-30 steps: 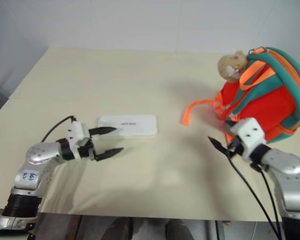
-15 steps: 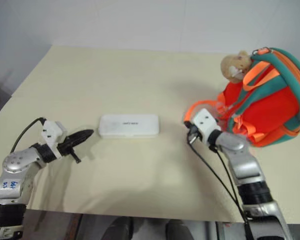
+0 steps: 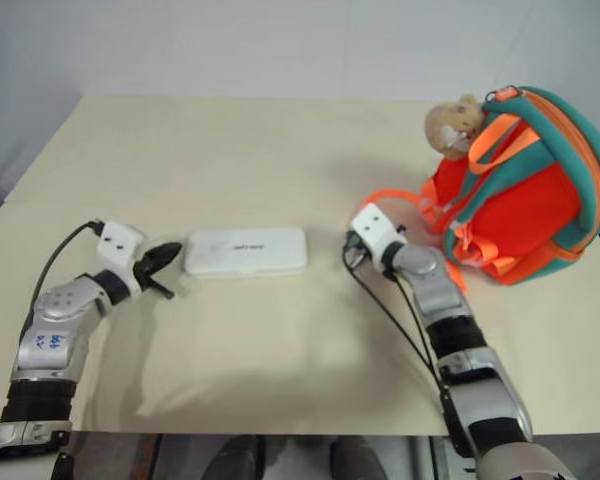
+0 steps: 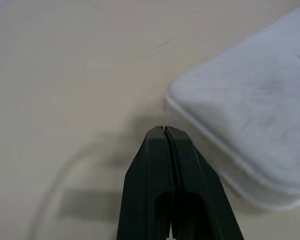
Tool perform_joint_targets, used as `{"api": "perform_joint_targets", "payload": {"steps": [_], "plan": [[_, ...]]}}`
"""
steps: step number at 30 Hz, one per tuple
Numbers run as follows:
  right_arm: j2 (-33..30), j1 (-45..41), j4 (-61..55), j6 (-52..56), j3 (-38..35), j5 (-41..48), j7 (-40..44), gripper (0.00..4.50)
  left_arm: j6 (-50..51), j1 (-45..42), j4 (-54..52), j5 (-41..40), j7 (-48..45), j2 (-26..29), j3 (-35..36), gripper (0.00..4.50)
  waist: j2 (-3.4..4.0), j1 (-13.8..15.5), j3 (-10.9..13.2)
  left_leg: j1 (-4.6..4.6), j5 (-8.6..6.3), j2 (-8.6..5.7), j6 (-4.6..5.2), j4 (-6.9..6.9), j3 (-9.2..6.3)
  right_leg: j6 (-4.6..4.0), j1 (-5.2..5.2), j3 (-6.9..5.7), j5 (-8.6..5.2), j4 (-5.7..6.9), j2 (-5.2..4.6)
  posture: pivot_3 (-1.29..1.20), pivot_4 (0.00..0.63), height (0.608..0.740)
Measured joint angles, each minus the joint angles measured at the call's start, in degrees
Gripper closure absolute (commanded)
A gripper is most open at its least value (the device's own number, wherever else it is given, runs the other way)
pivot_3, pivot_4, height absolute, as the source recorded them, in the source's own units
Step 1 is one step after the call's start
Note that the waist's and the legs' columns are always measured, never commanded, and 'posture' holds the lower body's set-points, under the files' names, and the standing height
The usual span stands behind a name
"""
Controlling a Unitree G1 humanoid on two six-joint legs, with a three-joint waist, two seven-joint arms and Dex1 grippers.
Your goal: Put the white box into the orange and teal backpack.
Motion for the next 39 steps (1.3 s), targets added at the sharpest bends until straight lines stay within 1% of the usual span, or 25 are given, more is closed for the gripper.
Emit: {"api": "perform_joint_targets", "payload": {"steps": [6,9,18,28,34,39], "plan": [[3.1,0.1,-1.8,1.1,2.0,-1.1,0.1,4.5,1.1,-0.3,0.4,0.3,0.5,-1.5,-1.1,4.47,0.0,-1.0,0.0,0.03,0.01,0.0,-0.02,0.05,0.0,-0.01,0.01,-0.2,0.01,0.06,-0.1,0.0,0.15,0.74],[4.6,1.8,-5.9,3.3,3.5,-1.3,0.2,4.5,1.5,-0.6,0.3,0.3,0.2,-2.0,-1.7,4.47,0.0,-1.0,0.0,0.05,0.04,0.03,-0.06,0.07,-0.03,-0.01,0.0,-0.23,0.01,0.14,-0.07,0.0,0.15,0.74],[4.8,6.4,-16.2,10.4,4.9,-1.8,1.5,4.5,2.9,0.0,-1.0,0.3,-0.1,-1.9,-1.4,4.47,0.0,-0.8,0.0,0.07,0.05,-0.01,-0.08,0.1,-0.06,-0.01,0.0,-0.23,0.01,0.23,-0.12,0.0,0.15,0.74],[0.3,10.8,-26.0,16.8,4.2,-1.6,4.3,4.5,6.1,5.1,-9.8,0.0,-2.3,-1.7,-2.3,4.47,0.0,-0.2,0.0,0.06,0.03,-0.04,-0.05,0.0,-0.05,-0.01,0.05,-0.23,0.01,0.03,-0.16,0.0,0.15,0.74],[-5.4,16.7,-36.1,22.1,2.8,0.8,7.0,4.5,9.5,9.5,-16.0,-0.9,-3.8,-1.8,-3.7,4.47,0.0,1.2,0.0,0.04,-0.01,-0.05,0.02,0.0,-0.05,-0.02,0.08,-0.22,0.01,-0.07,-0.18,0.0,0.15,0.74],[-10.6,22.7,-44.2,27.0,-0.8,3.3,8.4,4.5,11.1,11.9,-19.2,-2.3,-4.5,-2.3,-4.3,4.47,0.0,2.3,0.0,0.0,-0.05,-0.07,0.09,-0.01,-0.04,-0.09,0.08,-0.21,0.05,-0.16,-0.18,0.0,0.15,0.74]]}}
